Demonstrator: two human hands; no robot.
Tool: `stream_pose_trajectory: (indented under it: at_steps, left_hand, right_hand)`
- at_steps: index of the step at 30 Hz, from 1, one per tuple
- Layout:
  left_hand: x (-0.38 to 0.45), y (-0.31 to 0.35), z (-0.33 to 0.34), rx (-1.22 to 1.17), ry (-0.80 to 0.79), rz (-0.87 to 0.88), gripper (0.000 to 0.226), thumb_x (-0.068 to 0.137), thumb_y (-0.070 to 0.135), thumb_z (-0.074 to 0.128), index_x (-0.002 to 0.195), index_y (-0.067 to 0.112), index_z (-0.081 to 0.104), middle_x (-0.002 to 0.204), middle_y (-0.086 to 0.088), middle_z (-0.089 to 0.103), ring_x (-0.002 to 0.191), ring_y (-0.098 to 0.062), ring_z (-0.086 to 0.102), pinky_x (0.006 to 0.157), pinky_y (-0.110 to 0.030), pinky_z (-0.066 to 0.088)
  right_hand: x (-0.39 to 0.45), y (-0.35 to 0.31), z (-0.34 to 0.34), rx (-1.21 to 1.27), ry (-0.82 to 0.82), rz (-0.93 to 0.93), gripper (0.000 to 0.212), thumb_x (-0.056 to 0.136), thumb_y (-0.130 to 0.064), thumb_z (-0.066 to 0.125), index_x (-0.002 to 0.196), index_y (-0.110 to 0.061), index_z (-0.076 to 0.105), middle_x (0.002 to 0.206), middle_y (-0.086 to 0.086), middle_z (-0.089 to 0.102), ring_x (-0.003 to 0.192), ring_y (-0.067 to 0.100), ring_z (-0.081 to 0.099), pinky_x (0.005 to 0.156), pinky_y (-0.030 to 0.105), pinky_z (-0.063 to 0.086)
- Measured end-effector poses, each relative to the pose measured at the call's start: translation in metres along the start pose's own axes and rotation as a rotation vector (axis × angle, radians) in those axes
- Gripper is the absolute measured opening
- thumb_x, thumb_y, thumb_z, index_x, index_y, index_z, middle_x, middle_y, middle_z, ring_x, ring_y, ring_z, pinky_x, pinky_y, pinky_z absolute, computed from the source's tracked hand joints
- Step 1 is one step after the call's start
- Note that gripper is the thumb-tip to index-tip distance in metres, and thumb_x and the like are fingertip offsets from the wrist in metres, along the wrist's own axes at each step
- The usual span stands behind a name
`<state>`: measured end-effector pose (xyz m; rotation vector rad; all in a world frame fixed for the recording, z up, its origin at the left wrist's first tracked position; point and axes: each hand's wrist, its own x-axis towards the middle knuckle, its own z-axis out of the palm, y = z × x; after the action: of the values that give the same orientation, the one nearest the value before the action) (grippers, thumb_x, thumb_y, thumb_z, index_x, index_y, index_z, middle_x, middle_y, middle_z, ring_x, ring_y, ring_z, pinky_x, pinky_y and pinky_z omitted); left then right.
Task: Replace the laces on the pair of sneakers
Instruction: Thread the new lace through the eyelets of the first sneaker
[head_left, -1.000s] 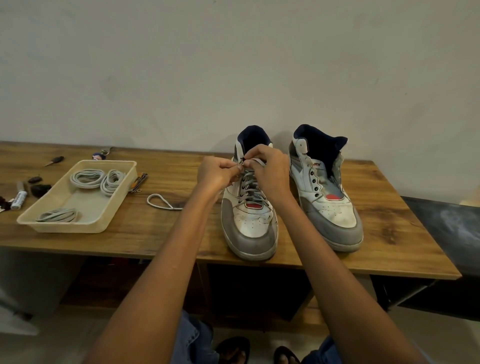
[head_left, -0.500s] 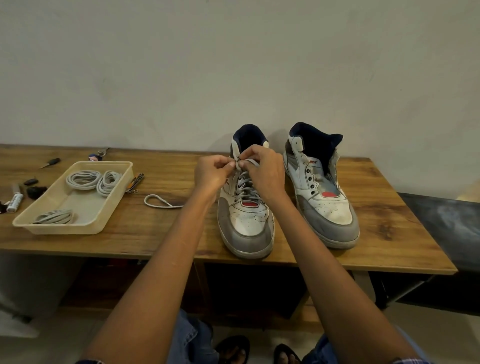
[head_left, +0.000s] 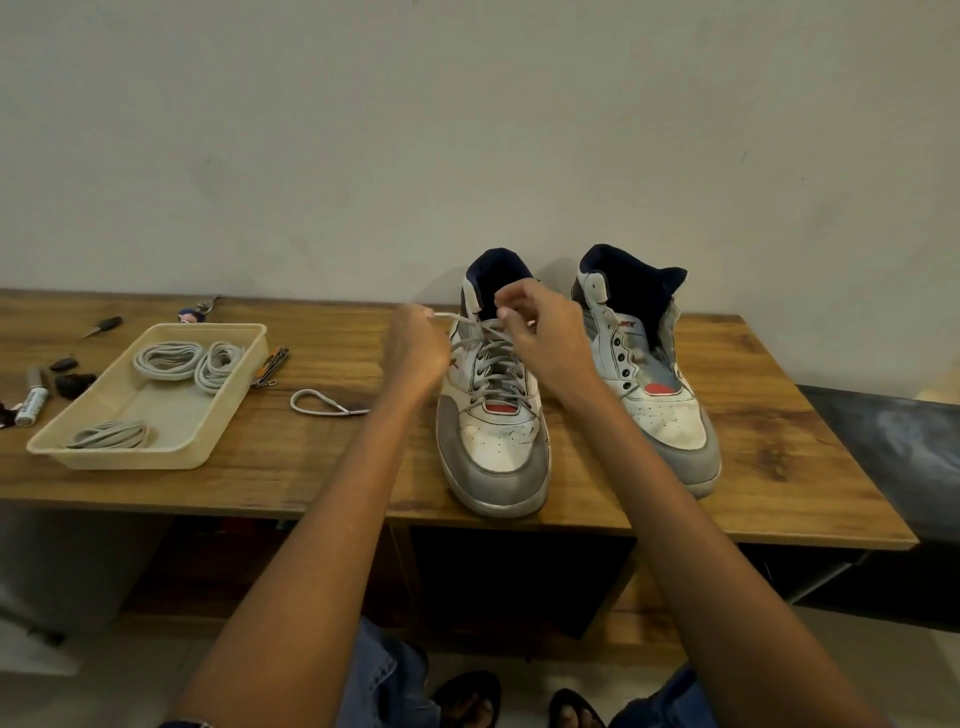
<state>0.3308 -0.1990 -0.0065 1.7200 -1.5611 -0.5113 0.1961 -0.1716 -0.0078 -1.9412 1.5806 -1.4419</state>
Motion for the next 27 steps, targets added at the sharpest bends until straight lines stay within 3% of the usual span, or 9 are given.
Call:
stream_pose_trajectory:
  at_steps: [2,6,8,11,15,17,21,25,27]
  left_hand:
    - [0.014,-0.008,-0.017,-0.196,0.150,-0.134,0.025,0.097,0.004,0.033,0.083,0.004,0.053,0.090,-0.012,0.054,0.080,-0.024,0.053,0.070,-0.037,0.039]
    - [0.036,-0.017,-0.057,-1.542,0.299,-0.468,0.024,0.102,0.006,0.021,0.094,0.003,0.043,0.078,-0.009,0.051,0.060,-0.014,0.058,0.080,-0.030,0.053]
    - [0.036,-0.019,-0.067,-1.776,0.263,-0.490,0.029,0.099,0.001,0.019,0.080,0.008,0.040,0.064,-0.004,0.044,0.038,-0.006,0.045,0.059,-0.017,0.051]
    - [0.023,-0.011,-0.056,-1.082,0.081,-0.342,0.020,0.100,0.011,0.026,0.085,0.016,0.038,0.064,0.004,0.048,0.037,-0.001,0.035,0.036,-0.013,0.029]
    - [0.006,-0.005,-0.020,-0.219,-0.254,0.131,0.039,0.093,0.045,0.048,0.113,0.013,0.055,0.104,0.002,0.063,0.092,-0.013,0.058,0.079,-0.030,0.046]
    - [0.000,-0.004,-0.009,-0.019,-0.289,0.220,0.031,0.089,0.042,0.057,0.105,0.018,0.064,0.104,0.005,0.065,0.094,-0.012,0.058,0.079,-0.030,0.045]
    - [0.002,-0.002,-0.004,-0.162,-0.143,0.200,0.013,0.091,0.027,0.059,0.084,0.025,0.069,0.083,0.009,0.066,0.082,-0.011,0.060,0.074,-0.029,0.045]
    - [0.009,0.001,-0.022,-0.711,0.104,-0.050,0.012,0.094,0.013,0.053,0.092,0.017,0.064,0.072,0.008,0.057,0.064,-0.006,0.050,0.057,-0.017,0.045]
    - [0.013,0.000,-0.036,-1.037,0.242,-0.223,0.014,0.096,0.012,0.051,0.086,0.011,0.061,0.072,0.004,0.055,0.060,-0.006,0.050,0.054,-0.015,0.045]
  right_hand:
    - [0.001,0.003,-0.005,0.026,0.004,0.018,0.015,0.091,-0.001,0.054,0.103,-0.003,0.064,0.095,0.003,0.067,0.085,0.008,0.063,0.076,0.009,0.049]
    - [-0.001,0.003,-0.007,0.120,0.023,0.059,0.012,0.093,-0.004,0.053,0.098,-0.007,0.064,0.090,0.002,0.068,0.078,0.004,0.064,0.073,0.016,0.053]
    - [-0.001,0.002,-0.008,0.151,0.074,0.075,0.012,0.094,-0.006,0.052,0.096,-0.010,0.064,0.088,0.001,0.068,0.077,0.005,0.065,0.072,0.021,0.056]
    - [0.002,-0.001,-0.012,0.142,0.190,0.049,0.012,0.096,-0.011,0.052,0.092,-0.012,0.064,0.083,-0.005,0.066,0.069,-0.001,0.064,0.066,0.016,0.054]
    - [0.004,0.004,-0.020,0.095,0.253,0.048,0.017,0.096,-0.015,0.051,0.091,-0.009,0.065,0.078,-0.007,0.066,0.070,0.003,0.066,0.069,0.019,0.055]
    - [0.003,0.008,-0.019,0.065,0.216,0.063,0.017,0.097,-0.018,0.050,0.091,-0.011,0.064,0.079,-0.007,0.067,0.073,0.005,0.067,0.072,0.024,0.056]
    - [0.000,0.010,-0.014,0.038,0.158,0.030,0.013,0.097,-0.016,0.051,0.092,-0.013,0.063,0.080,-0.004,0.066,0.078,0.011,0.067,0.071,0.021,0.055]
    - [0.000,0.010,-0.015,-0.119,0.063,-0.082,0.017,0.097,-0.014,0.050,0.091,-0.005,0.063,0.080,0.007,0.069,0.069,0.016,0.063,0.064,0.028,0.050]
    - [-0.002,0.009,-0.013,-0.186,-0.006,-0.124,0.018,0.097,-0.012,0.049,0.090,-0.002,0.062,0.077,0.007,0.069,0.059,0.004,0.054,0.059,0.020,0.045]
